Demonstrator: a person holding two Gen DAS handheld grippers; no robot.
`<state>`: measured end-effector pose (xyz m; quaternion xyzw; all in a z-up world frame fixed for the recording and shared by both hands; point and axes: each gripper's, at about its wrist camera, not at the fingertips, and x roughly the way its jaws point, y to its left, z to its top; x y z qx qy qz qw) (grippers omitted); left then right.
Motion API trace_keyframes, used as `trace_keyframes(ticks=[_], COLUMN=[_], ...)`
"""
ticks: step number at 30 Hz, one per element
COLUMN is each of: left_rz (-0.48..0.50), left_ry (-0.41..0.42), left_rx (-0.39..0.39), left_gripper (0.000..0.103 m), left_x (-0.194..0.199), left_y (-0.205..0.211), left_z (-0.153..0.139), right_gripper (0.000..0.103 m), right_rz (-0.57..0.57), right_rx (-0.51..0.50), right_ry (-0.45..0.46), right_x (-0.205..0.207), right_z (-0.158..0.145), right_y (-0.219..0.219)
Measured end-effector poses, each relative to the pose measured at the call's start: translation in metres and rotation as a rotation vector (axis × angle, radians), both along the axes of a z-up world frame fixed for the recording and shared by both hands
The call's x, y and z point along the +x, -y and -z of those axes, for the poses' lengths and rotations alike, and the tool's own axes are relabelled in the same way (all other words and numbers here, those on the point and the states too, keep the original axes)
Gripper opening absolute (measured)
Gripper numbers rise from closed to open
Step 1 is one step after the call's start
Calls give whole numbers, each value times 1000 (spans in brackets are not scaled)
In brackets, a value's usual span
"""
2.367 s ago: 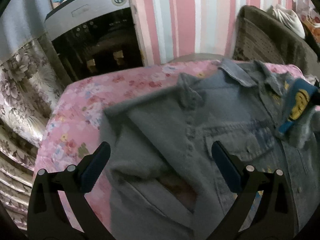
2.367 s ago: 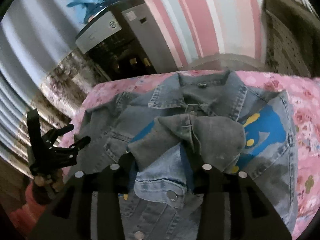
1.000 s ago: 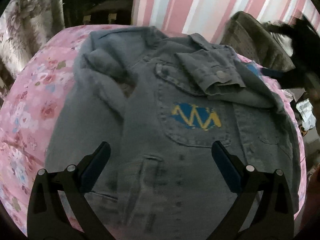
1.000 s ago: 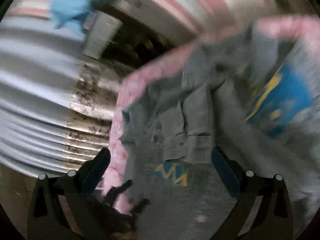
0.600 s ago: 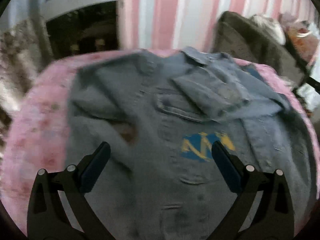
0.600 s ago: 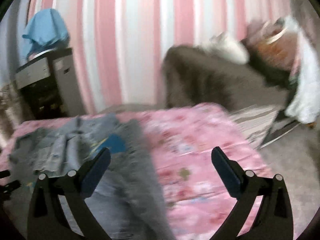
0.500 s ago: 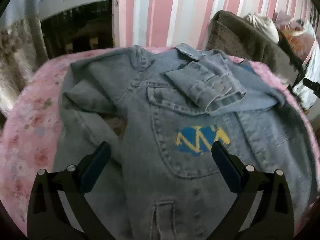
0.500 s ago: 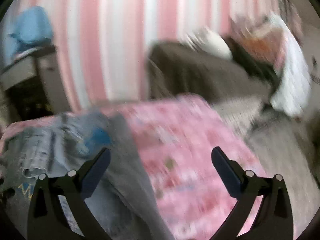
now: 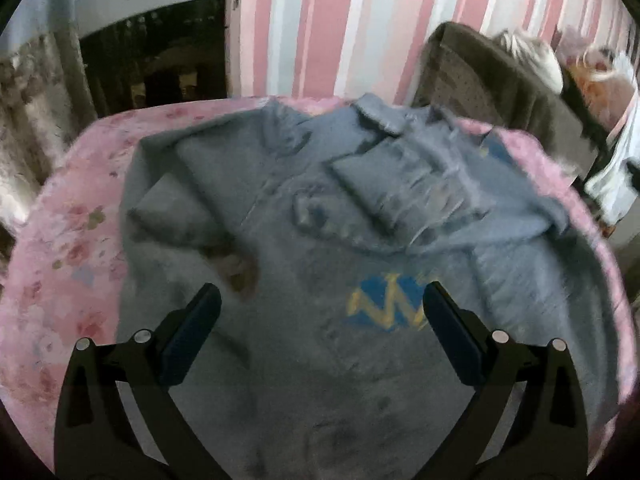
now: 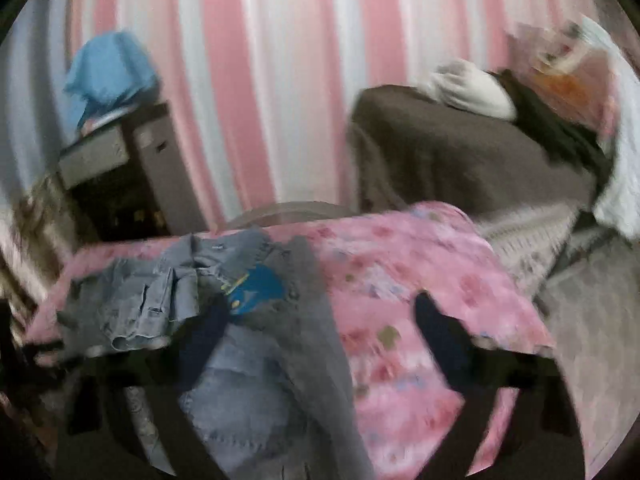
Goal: Fold large clothes
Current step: 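Grasp the other denim sleeve with the left gripper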
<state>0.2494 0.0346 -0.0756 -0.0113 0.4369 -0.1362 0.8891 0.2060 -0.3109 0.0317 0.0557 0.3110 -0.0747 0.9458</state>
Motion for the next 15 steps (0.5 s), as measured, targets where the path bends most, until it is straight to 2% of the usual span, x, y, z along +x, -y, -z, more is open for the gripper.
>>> trace_keyframes(ticks=[1,2,5,8,10,14,15], left_rz=[9,21,36,46,83,141,154], left_ry=[-12,-24,-26,8,-8,-57,-60], left_rx=[-16,-25,-24,79,110,124,132], left_gripper=[100,100,100,99,96,86,73], left_x=[6,10,22,36,46,67,71], left_y=[7,14,44,81,98,124,127], left_z=[-4,-6,-11,-7,1,15,19], right_gripper=[58,56,56,56,56,57,57], right_rz=[-19,-48,-109,-126,-133,-107,-103], right_rx=[-12,-5,80,115,114,124,138], right_ry=[-15,-30,-58,-76,-96,-73,-71], right_x=[10,21,39,36,38,33,33], right_z=[5,13,46,72,78,77,78], right_y=[-2,-3,1,0,-1,5,6])
